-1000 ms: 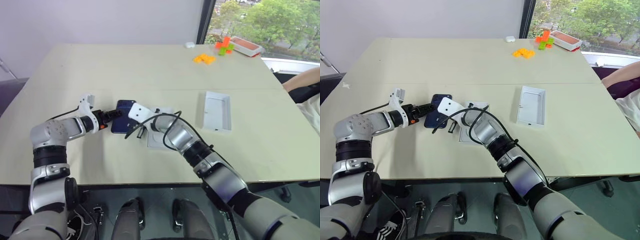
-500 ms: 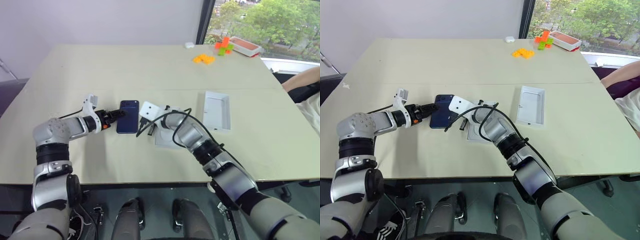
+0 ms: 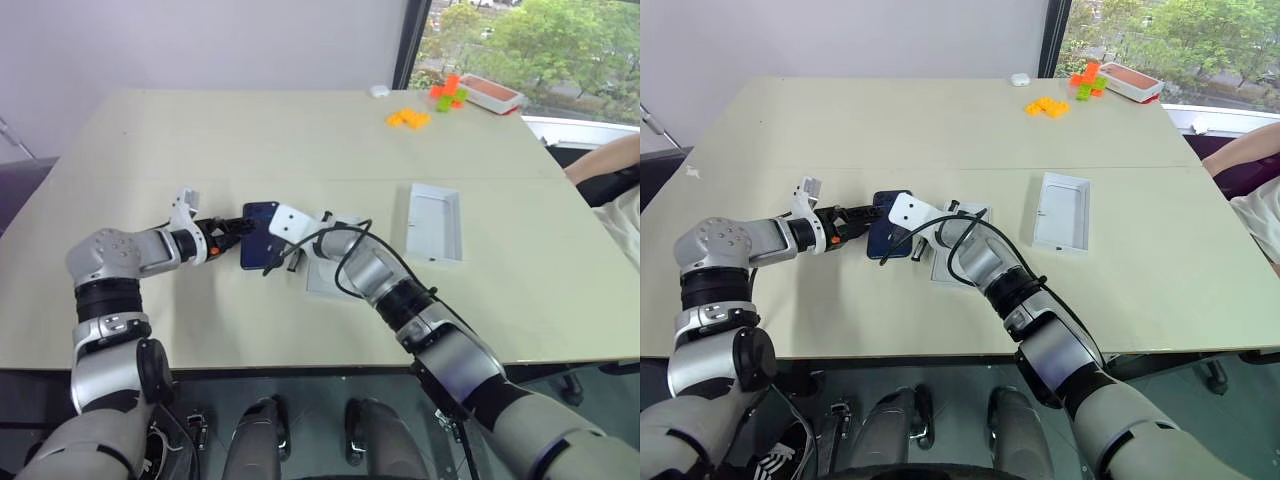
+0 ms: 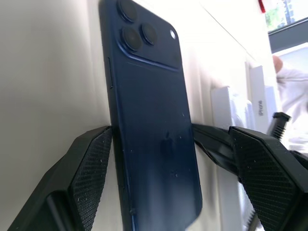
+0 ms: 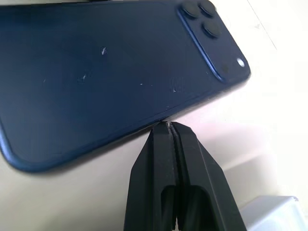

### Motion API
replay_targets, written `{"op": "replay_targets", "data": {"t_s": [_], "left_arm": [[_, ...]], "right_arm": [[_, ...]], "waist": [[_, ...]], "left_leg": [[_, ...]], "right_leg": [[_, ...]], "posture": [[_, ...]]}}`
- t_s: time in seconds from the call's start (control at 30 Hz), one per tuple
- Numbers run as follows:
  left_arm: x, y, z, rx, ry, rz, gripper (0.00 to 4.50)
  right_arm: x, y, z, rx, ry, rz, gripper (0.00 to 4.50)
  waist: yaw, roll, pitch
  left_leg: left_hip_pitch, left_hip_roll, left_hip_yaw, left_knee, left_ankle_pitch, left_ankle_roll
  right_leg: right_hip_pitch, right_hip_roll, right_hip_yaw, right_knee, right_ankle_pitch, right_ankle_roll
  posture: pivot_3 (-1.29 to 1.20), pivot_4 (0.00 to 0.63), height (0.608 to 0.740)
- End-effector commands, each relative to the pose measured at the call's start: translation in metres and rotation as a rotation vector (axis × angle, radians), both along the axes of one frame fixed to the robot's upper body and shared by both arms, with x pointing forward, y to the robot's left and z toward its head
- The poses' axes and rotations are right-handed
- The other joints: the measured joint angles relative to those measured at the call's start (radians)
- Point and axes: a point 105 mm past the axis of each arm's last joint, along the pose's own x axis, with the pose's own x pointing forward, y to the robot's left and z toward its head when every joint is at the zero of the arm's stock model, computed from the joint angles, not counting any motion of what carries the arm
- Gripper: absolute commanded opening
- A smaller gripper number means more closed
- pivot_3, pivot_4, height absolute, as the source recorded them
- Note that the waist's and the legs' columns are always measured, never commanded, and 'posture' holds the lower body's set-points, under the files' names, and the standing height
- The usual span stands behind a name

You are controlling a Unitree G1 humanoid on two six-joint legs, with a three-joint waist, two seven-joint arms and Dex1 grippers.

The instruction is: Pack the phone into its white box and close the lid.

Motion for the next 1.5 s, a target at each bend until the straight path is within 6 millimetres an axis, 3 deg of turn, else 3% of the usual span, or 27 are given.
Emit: {"op": "replay_targets", "data": {"t_s": [0.03, 0.57, 0.63, 0.73, 0.87, 1.03, 1.5], "left_arm": [[-0.005, -0.033, 0.01, -0.131, 0.014, -0.114, 4.06], [-0.009, -0.031, 0.047, -0.288, -0.104, -0.106, 4.06], [-0.01, -0.03, 0.037, -0.206, -0.089, -0.1, 4.06], [-0.01, -0.028, 0.032, -0.234, -0.065, -0.087, 4.06], [-0.01, -0.025, 0.009, -0.157, -0.014, -0.053, 4.06], [-0.006, -0.023, 0.003, -0.197, -0.007, -0.02, 4.06], [-0.002, -0.026, 0.015, -0.266, -0.034, -0.023, 4.06]], "right_arm": [[-0.001, 0.009, 0.008, 0.004, -0.025, 0.037, 0.06], [-0.004, 0.008, 0.005, -0.01, -0.023, 0.053, 0.06], [-0.005, 0.009, 0.006, -0.007, -0.023, 0.056, 0.06], [-0.005, 0.009, 0.006, -0.006, -0.023, 0.058, 0.06], [-0.005, 0.008, 0.007, -0.006, -0.029, 0.06, 0.06], [-0.003, 0.005, 0.009, -0.008, -0.04, 0.052, 0.06], [-0.008, 0.006, 0.008, -0.002, -0.019, 0.088, 0.06]], "waist": [[0.001, 0.0, 0.0], [-0.001, 0.0, 0.0], [-0.003, 0.0, 0.0], [-0.004, 0.0, 0.0], [-0.004, 0.0, 0.0], [-0.001, -0.001, 0.0], [-0.002, 0.0, 0.0]], "left_leg": [[0.0, 0.0, 0.0, 0.0, 0.0, 0.0], [-0.001, 0.0, 0.0, -0.001, 0.0, 0.0], [0.0, 0.0, 0.0, -0.001, 0.0, 0.0], [0.0, 0.0, 0.0, -0.002, 0.0, 0.0], [0.0, 0.0, 0.0, -0.003, 0.0, 0.0], [-0.002, 0.0, 0.0, -0.003, 0.0, 0.0], [-0.001, 0.001, 0.0, -0.007, 0.0, 0.0]], "right_leg": [[0.0, 0.0, 0.0, 0.0, 0.0, 0.0], [-0.001, -0.001, 0.0, -0.001, 0.0, 0.0], [-0.001, -0.001, 0.0, -0.001, 0.0, 0.0], [-0.001, -0.001, 0.0, -0.001, 0.0, 0.0], [-0.001, -0.001, 0.0, -0.001, 0.0, 0.0], [-0.003, -0.001, 0.0, -0.002, 0.0, 0.0], [-0.004, -0.003, 0.0, -0.005, 0.0, -0.001]], "posture": [[0.0, 0.15, 0.74], [0.0, 0.15, 0.74], [0.0, 0.15, 0.74], [0.0, 0.15, 0.74], [0.0, 0.15, 0.74], [0.0, 0.15, 0.74], [0.0, 0.15, 0.74]]}}
